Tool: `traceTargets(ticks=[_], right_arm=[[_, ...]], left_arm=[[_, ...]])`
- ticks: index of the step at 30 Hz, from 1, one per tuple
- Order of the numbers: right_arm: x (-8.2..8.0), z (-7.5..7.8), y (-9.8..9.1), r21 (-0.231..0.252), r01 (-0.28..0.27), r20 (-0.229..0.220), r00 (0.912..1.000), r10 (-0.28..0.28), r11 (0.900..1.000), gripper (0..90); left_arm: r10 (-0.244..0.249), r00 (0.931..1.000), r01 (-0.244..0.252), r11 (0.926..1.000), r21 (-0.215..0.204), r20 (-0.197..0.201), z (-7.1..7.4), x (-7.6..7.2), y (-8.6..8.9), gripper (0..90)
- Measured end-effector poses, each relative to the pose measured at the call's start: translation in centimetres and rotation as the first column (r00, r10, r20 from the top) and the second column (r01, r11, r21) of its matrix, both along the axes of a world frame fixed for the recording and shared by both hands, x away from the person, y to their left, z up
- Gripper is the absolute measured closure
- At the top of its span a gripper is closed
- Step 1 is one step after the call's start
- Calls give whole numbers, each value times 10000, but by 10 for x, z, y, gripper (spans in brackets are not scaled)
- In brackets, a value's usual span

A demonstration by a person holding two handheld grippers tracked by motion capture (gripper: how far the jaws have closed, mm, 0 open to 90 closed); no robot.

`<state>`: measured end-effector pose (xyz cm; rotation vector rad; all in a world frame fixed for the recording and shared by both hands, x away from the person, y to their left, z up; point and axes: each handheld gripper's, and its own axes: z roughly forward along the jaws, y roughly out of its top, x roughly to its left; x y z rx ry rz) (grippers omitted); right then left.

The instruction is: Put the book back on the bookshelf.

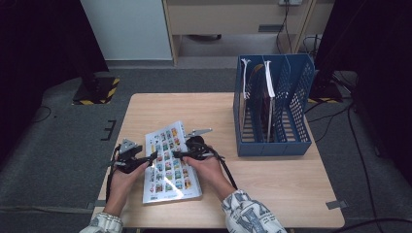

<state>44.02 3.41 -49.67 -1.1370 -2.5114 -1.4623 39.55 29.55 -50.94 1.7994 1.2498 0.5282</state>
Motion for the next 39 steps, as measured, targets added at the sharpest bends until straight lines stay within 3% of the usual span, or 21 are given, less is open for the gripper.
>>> traceTargets(ticks=[4, 14, 19, 26, 32, 39], right_arm=[[-1, 3, -11, -71, 88, 333, 9994, -86, 9999, 687], [-6, 8, -34, 161, 417, 1104, 9929, -433, 9990, 697], [-8, 11, -40, 173, 383, 1528, 9874, -405, 9991, 701], [-10, 10, -45, 481, 519, 1808, 9817, -598, 9975, 706], [-13, 13, -43, 492, 404, 2125, 9759, -500, 9980, 709], [-16, 19, -41, 627, 312, 2587, 9648, -464, 9975, 714]], left_arm=[[-205, 9998, 205, 9997, -142, 12, -1, 0, -3, 179], [-970, 9944, 975, 9952, 106, -429, -10, 2, -20, 155], [-1256, 9892, 1247, 9920, -169, -757, -14, 3, -24, 147], [-1855, 9763, 1864, 9825, -25, -1110, -20, 4, -37, 136], [-2026, 9713, 1979, 9790, -489, -1250, -21, 6, -36, 124], [-2217, 9697, 2139, 9735, -809, -1030, -19, 7, -36, 147]])
